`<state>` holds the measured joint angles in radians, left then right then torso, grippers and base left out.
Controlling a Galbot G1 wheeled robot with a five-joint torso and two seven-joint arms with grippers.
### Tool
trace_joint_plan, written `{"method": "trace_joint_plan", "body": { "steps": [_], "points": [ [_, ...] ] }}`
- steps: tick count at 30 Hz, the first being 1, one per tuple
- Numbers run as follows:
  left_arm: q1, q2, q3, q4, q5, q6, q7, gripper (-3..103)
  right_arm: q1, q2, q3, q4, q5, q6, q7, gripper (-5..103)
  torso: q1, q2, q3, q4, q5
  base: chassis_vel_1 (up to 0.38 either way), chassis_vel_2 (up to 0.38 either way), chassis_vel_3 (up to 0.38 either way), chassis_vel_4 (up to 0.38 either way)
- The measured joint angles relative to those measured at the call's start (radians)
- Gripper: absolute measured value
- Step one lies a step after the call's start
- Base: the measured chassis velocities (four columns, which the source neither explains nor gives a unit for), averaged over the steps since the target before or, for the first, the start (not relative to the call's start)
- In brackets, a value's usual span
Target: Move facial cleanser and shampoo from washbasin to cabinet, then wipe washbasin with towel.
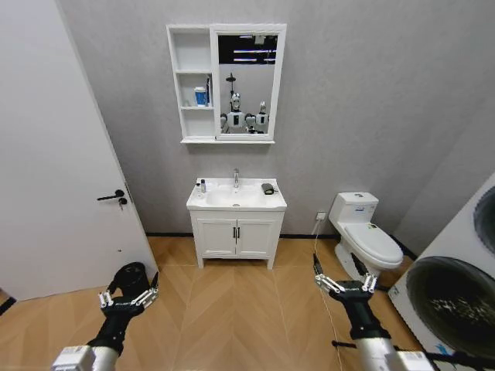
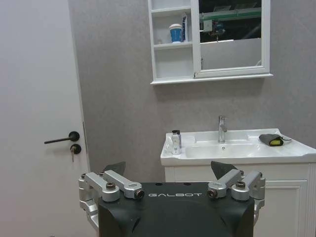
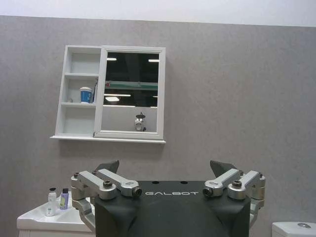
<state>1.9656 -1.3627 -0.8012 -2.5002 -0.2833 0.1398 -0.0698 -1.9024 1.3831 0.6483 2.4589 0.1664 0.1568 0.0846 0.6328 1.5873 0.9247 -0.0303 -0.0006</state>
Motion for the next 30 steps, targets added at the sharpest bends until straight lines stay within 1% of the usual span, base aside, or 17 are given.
{"method": "trace_joint_plan", "body": {
  "steps": [10,14,19,24,30],
  "points": [
    [-0.002,0.001,0.001,0.000,0.000,0.002,-0.003,98,-0.008,0.009,-0.005,-0.010,0.002,0.016,0.008,100,0.000,0.000,0.000,0.0000,0.0000,0.000,0.000,0.000,0.000],
    [-0.014,-0.009,0.011,0.012,0.009,0.001,-0.009,98,-0.015,0.016,-0.005,-0.010,-0.007,0.001,0.004,100,0.000,0.000,0.000,0.0000,0.0002,0.000,0.000,0.000,0.000],
    [-0.009,-0.010,0.024,0.032,0.031,-0.003,-0.010,98,-0.036,0.032,-0.009,0.002,-0.011,0.000,0.001,100,0.000,0.000,0.000,-0.0001,-0.0002,0.000,0.000,0.000,0.000],
    [-0.004,0.006,0.018,0.035,0.025,-0.004,-0.010,98,-0.033,0.036,-0.009,0.008,-0.010,0.000,0.000,100,0.000,0.000,0.000,0.0000,-0.0001,0.000,0.000,0.000,0.000],
    [-0.011,0.003,0.020,0.042,0.018,-0.004,-0.013,98,-0.037,0.033,-0.010,0.006,-0.009,-0.010,0.000,100,0.000,0.000,0.000,0.0000,0.0000,0.000,0.000,0.000,0.000]
  ]
}}
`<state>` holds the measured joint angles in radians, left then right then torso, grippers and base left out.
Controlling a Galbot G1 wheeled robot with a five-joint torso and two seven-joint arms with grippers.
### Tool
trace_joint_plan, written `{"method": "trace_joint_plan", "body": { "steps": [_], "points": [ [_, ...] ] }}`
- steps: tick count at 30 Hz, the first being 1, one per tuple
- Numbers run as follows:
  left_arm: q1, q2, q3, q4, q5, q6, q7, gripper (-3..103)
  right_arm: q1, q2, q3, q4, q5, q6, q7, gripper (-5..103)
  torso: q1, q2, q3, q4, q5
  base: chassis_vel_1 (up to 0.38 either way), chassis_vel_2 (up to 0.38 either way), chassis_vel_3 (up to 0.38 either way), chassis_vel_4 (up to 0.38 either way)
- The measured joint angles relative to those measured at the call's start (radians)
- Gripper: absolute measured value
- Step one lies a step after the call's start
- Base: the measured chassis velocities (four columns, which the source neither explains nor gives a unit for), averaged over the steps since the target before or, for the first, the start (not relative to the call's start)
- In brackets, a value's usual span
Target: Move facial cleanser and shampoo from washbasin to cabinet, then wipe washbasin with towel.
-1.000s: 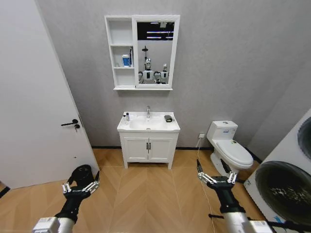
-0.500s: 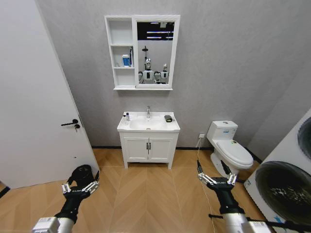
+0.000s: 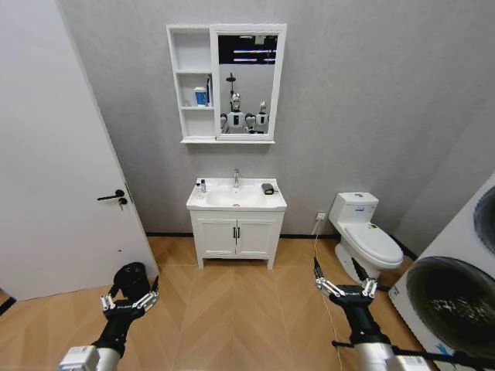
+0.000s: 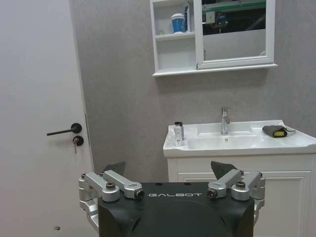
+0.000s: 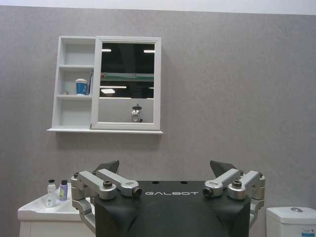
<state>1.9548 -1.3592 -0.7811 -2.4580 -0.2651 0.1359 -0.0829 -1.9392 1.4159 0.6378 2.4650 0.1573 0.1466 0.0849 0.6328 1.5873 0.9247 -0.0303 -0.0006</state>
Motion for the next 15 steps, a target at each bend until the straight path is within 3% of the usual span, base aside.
{"method": "trace_joint_plan", "body": {
  "steps": [15],
  "points": [
    [-0.014,-0.002,0.014,0.007,0.008,0.002,0.001,98,-0.006,0.010,-0.002,-0.018,0.005,0.011,-0.024,100,0.000,0.000,0.000,0.0000,0.0000,-0.002,0.004,0.003,-0.002]
  ]
}}
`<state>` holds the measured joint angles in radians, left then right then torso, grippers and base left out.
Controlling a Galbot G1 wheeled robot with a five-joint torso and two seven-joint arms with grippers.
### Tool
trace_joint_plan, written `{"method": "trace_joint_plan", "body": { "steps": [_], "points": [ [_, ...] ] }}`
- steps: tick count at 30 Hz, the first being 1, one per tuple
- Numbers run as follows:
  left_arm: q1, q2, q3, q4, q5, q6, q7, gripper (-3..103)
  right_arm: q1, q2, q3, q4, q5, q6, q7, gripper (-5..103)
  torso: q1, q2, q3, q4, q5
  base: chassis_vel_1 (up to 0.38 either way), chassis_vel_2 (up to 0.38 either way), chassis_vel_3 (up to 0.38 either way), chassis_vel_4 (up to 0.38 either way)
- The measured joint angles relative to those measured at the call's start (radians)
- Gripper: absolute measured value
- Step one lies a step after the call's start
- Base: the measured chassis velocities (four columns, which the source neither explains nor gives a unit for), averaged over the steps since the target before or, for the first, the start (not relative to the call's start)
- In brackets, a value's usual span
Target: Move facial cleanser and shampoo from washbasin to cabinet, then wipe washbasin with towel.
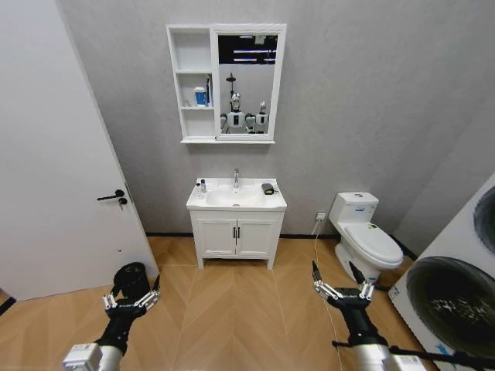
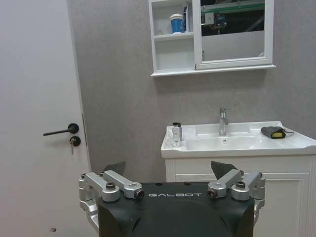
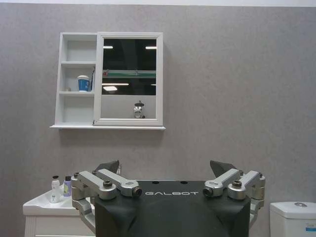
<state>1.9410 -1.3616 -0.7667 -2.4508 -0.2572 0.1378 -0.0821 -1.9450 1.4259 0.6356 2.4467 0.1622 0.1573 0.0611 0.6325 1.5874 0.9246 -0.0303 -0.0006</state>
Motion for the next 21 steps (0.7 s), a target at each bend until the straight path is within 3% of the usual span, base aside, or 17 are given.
{"method": "trace_joint_plan", "body": {
  "steps": [8,21],
  "points": [
    [0.003,-0.001,-0.003,-0.007,0.001,0.000,0.000,98,-0.005,0.007,-0.002,0.002,0.000,0.017,-0.012,100,0.000,0.000,0.000,-0.0001,0.0000,-0.139,0.121,0.132,-0.131],
    [-0.007,-0.004,0.013,0.006,-0.001,0.000,0.000,98,-0.019,0.005,0.004,0.020,0.001,0.019,-0.007,100,0.000,0.000,0.000,-0.0001,-0.0002,-0.257,0.253,0.255,-0.257]
  ]
}}
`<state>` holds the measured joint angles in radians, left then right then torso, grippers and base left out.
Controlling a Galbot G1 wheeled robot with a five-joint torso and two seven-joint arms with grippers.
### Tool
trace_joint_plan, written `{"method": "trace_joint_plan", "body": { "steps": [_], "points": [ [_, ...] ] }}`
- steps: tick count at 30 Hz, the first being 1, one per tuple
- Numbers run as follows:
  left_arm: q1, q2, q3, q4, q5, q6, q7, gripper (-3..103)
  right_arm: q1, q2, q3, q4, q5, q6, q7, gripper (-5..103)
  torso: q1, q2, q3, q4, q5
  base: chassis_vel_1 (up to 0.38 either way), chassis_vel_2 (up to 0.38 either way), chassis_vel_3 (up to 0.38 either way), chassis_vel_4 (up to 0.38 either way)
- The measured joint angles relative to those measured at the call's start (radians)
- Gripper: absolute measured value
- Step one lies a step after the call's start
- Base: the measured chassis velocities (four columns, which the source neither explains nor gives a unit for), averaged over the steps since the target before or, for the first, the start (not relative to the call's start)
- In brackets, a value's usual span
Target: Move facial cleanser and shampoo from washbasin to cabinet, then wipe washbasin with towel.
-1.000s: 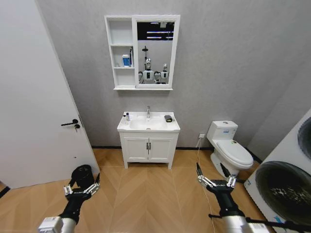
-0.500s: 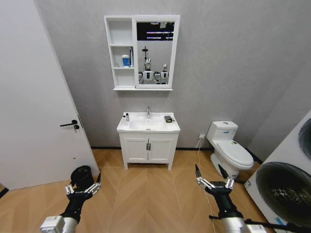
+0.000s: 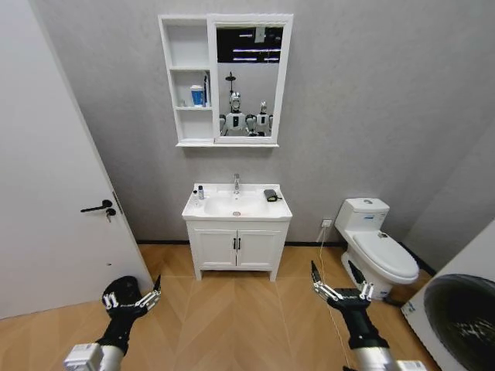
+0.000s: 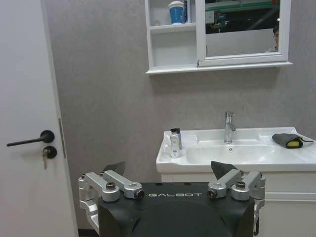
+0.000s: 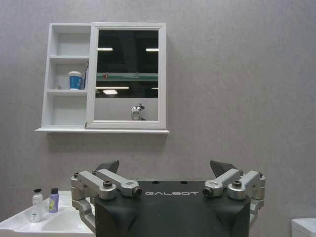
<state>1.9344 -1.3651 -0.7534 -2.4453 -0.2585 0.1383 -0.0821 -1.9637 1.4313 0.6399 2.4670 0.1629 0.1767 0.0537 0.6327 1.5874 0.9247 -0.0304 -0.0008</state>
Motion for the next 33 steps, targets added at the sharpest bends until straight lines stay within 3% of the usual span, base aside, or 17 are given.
{"method": "trace_joint_plan", "body": {
  "steps": [8,9,12,13,16,19,22,25,26,30,33],
  "points": [
    [-0.004,0.003,0.004,0.016,-0.001,0.001,-0.003,97,0.007,0.003,0.002,-0.009,0.001,0.002,0.011,100,0.001,0.000,0.000,0.0005,0.0011,-0.355,0.352,0.366,-0.355],
    [-0.005,0.005,0.005,0.018,-0.001,0.001,-0.003,97,0.008,0.004,0.001,-0.011,0.000,0.003,0.011,100,0.000,0.000,0.000,-0.0001,-0.0004,-0.381,0.360,0.394,-0.364],
    [-0.005,0.007,0.005,0.021,-0.001,0.001,-0.003,97,0.009,0.004,0.000,-0.014,0.000,0.003,0.013,100,0.000,0.000,0.000,-0.0002,-0.0003,-0.380,0.362,0.375,-0.363],
    [-0.006,0.008,0.005,0.023,-0.001,0.001,-0.003,97,0.009,0.004,0.000,-0.016,0.000,0.003,0.014,100,0.001,0.000,0.000,0.0005,0.0010,-0.350,0.363,0.365,-0.353],
    [-0.008,0.009,0.005,0.027,-0.001,0.001,-0.004,97,0.012,0.003,-0.001,-0.019,-0.003,0.003,0.022,100,0.000,0.000,0.000,0.0000,-0.0006,-0.357,0.364,0.336,-0.360],
    [-0.010,0.009,0.007,0.030,-0.001,0.001,-0.004,97,0.016,0.001,-0.001,-0.020,-0.007,0.003,0.025,100,0.001,0.000,0.000,0.0006,0.0015,-0.352,0.360,0.323,-0.339],
    [-0.011,0.010,0.011,0.034,-0.001,0.001,-0.004,97,0.017,0.000,-0.002,-0.022,-0.010,0.003,0.029,100,0.000,0.000,0.000,0.0000,-0.0005,-0.368,0.355,0.345,-0.362],
    [-0.012,0.009,0.016,0.036,0.002,0.000,-0.004,97,0.020,0.000,-0.004,-0.030,-0.012,0.009,0.033,100,0.000,0.000,0.000,0.0003,0.0014,-0.356,0.350,0.354,-0.341],
    [-0.012,0.009,0.018,0.039,0.003,0.000,-0.004,97,0.020,0.000,-0.004,-0.033,-0.011,0.020,0.034,100,0.000,0.000,0.000,0.0000,-0.0006,-0.381,0.362,0.366,-0.370],
    [-0.015,0.014,0.030,0.049,0.011,-0.001,-0.004,97,0.018,0.001,-0.007,-0.038,-0.017,0.036,0.042,100,0.001,0.000,0.000,0.0008,0.0013,-0.341,0.336,0.337,-0.347],
    [-0.021,0.029,0.045,0.066,0.018,-0.003,-0.003,97,0.010,0.000,-0.011,-0.047,-0.034,0.039,0.042,100,0.001,-0.001,0.000,-0.0001,-0.0004,-0.272,0.225,0.222,-0.216]
  ]
}}
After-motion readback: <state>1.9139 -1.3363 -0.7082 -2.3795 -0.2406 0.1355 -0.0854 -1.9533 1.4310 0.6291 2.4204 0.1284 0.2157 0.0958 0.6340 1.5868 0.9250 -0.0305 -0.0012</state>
